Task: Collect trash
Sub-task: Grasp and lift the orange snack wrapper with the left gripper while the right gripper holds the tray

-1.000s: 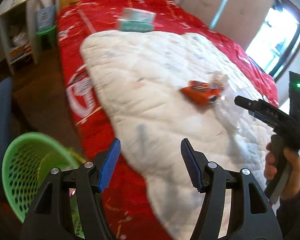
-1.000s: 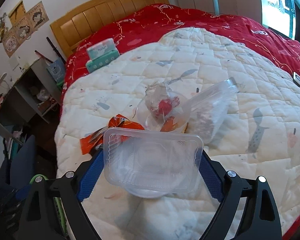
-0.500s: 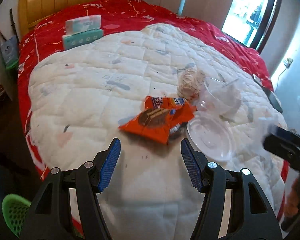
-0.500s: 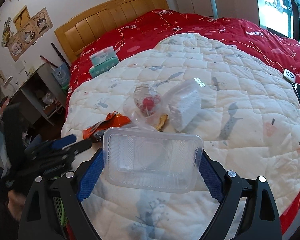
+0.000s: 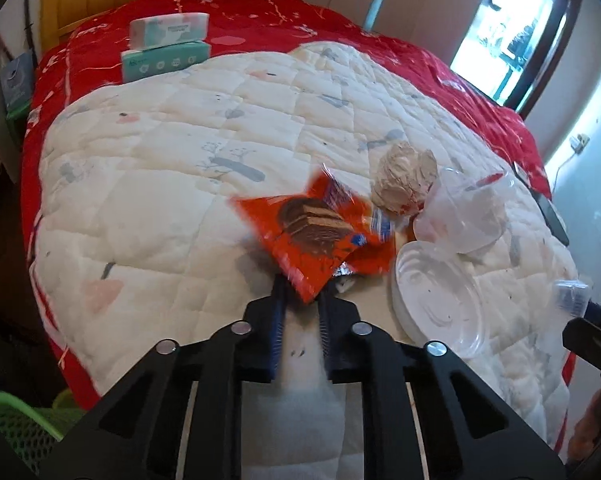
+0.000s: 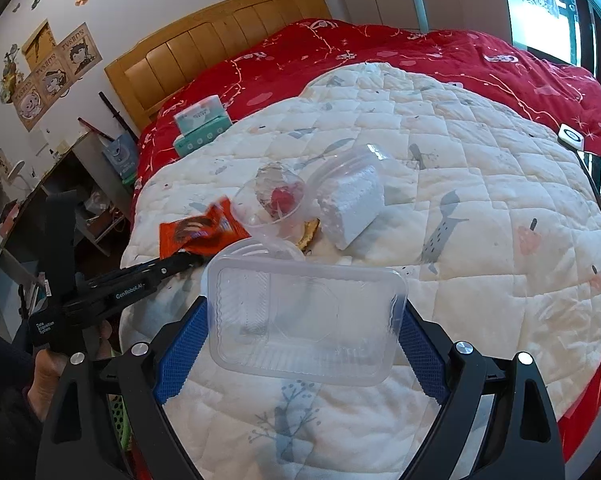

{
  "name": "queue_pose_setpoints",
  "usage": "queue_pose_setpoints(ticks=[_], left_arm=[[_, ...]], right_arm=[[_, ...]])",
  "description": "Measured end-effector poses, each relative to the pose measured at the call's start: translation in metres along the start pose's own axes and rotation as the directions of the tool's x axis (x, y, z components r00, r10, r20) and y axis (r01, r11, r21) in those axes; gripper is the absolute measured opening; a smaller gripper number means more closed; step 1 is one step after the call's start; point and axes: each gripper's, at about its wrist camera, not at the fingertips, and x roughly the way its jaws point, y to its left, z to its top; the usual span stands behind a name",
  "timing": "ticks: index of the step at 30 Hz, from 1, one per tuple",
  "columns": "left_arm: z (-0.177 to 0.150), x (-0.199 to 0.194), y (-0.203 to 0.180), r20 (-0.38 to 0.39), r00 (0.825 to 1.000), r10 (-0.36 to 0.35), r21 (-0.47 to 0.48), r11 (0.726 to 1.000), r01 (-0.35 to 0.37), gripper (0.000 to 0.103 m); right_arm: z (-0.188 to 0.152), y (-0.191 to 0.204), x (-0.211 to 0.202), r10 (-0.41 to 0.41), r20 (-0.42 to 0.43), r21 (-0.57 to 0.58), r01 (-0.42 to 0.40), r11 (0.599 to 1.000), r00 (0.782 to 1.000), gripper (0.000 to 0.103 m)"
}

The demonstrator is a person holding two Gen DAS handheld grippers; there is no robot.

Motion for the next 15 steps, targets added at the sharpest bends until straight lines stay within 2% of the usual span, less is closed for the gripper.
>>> queue_pose_setpoints(ticks=[5,8,15], left_arm=[[-0.013,-0.028,0.008,0.045,0.999,-0.017,-0.034,0.999,0.018,0.008],[-0.023,-0.043,0.014,0.053,0.998,-0.021,-0.062,0.998,0.024,0.002],[-0.052,-0.093,0.03,0.108,0.993,-0.038,-0.126,0.991,0.052,0.001]], right_arm=[[-0.008,0.015,-0.01,0.018,0.008,-0.026,-0.018,1.0,1.0,0.087],[-0.014,0.028,-0.016,0.027,0.015,-0.051,-0.026,0.998,1.0,0.087],[-0.027,0.056,-0.03,0.069,0.015,-0.094,-0.068,0.993,0.997,0.087]])
